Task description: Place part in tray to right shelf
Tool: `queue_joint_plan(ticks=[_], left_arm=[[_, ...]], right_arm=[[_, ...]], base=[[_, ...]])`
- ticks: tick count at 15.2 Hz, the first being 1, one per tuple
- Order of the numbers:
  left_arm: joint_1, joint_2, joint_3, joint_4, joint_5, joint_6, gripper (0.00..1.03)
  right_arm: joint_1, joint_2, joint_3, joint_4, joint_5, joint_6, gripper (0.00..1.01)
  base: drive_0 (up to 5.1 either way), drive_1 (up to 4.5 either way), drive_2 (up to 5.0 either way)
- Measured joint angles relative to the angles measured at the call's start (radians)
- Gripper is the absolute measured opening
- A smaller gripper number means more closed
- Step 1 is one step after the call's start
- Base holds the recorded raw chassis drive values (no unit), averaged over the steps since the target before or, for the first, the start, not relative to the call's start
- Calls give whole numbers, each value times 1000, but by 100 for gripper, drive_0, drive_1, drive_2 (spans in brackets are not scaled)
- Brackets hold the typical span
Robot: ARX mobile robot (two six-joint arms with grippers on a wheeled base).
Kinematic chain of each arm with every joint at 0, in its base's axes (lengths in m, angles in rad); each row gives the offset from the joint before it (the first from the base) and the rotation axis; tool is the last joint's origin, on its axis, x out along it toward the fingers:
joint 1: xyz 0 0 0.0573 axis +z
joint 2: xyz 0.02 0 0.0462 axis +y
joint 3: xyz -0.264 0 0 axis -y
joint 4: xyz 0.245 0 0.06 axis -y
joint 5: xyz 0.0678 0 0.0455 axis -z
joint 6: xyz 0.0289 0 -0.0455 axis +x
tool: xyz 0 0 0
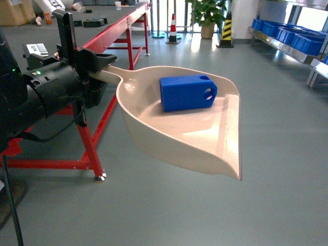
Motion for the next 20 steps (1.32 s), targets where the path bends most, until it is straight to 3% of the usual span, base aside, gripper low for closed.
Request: queue_joint_plan(ticks=[5,17,20], left_arm=[[18,-1,-1,3,-11,0,14],[16,-1,-1,2,-11,0,14],[14,-2,-1,5,-11,0,14]], right_arm=[[0,1,0,-2,0,0,98],[0,1,0,1,-2,0,98],[0,0,0,-1,-2,0,98]], base=[[9,401,-383],[337,153,-476],[77,332,-429]])
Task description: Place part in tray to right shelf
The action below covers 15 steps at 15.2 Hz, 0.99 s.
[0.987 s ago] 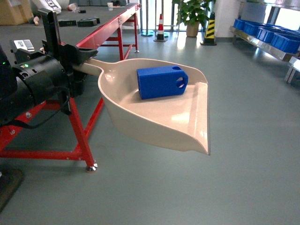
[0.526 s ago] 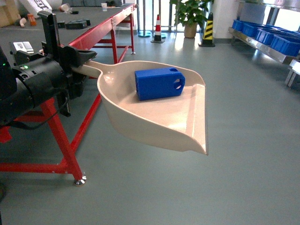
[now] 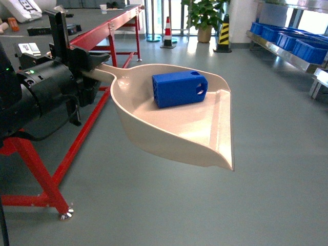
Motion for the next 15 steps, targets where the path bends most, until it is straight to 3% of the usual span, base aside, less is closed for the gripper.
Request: queue_joint_plan(ticks=[15], left_arm=[[2,0,0,-4,1,0,14]], right_arm=[[0,0,0,-4,0,0,98]], base=[[7,401,-387]])
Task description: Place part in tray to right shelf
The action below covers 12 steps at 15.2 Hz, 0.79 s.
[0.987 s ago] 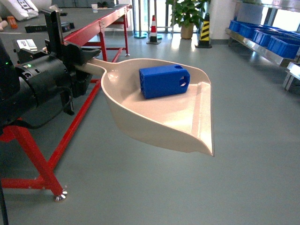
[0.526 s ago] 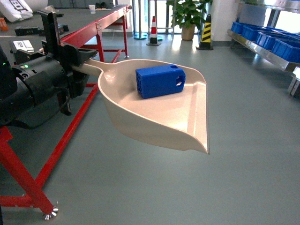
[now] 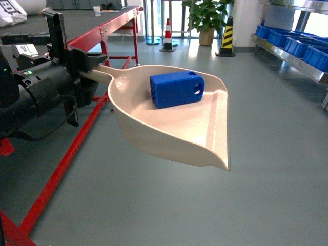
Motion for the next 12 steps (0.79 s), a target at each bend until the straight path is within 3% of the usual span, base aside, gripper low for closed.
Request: queue_joint_plan(ticks=[12], left_arm=[[-1,0,0,1,0,0,14]], right_arm=[[0,0,0,2,0,0,98]], base=[[2,398,-393]])
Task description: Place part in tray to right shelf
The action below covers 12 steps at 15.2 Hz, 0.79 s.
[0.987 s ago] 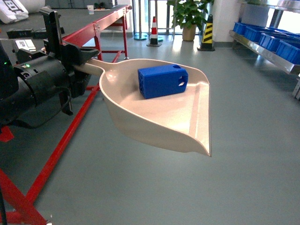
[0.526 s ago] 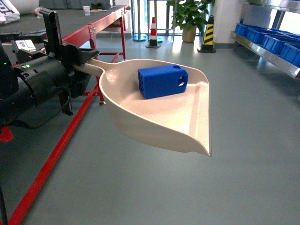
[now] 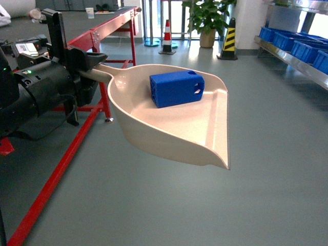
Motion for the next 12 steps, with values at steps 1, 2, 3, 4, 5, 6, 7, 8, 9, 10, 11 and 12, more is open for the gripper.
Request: queue_joint_plan(ticks=[1,2,3,4,5,6,7,8,9,10,11,12], left_arm=[[0,0,0,0,-1,0,14],[1,0,0,-4,-1,0,14],[1,0,0,1,2,0,14],[1,0,0,3,-2,0,14],[1,0,0,-3,3,0,14],[0,0,0,-3,2,0,14],[0,0,0,2,0,0,14],[1,0,0,1,0,0,14],[1,0,0,-9,-2,0,14],[1,0,0,1,-2,0,14],[1,0,0,2,-1,0,14],[1,0,0,-3,-3,0,14]], right_arm=[[0,0,0,2,0,0,98],[0,0,0,0,0,0,98],[0,-1,0,2,0,0,98],[0,0,0,0,0,0,98],[0,0,0,-1,0,0,98],[0,0,0,2,0,0,98],[0,0,0,0,0,0,98],[0,0,0,0,0,0,98],[0,0,0,0,0,0,98],[0,0,0,1,0,0,98],[0,0,0,0,0,0,98],[0,0,0,2,0,0,98]], base=[[4,399,-392],[8,403,-388],[0,395,-396],[-1,394,-397],[3,398,-392],[2,398,-393],[-7,388,-403],[-7,388,-403],[-3,393,-398],[-4,391,-400],[-4,391,-400],[-4,391,-400]])
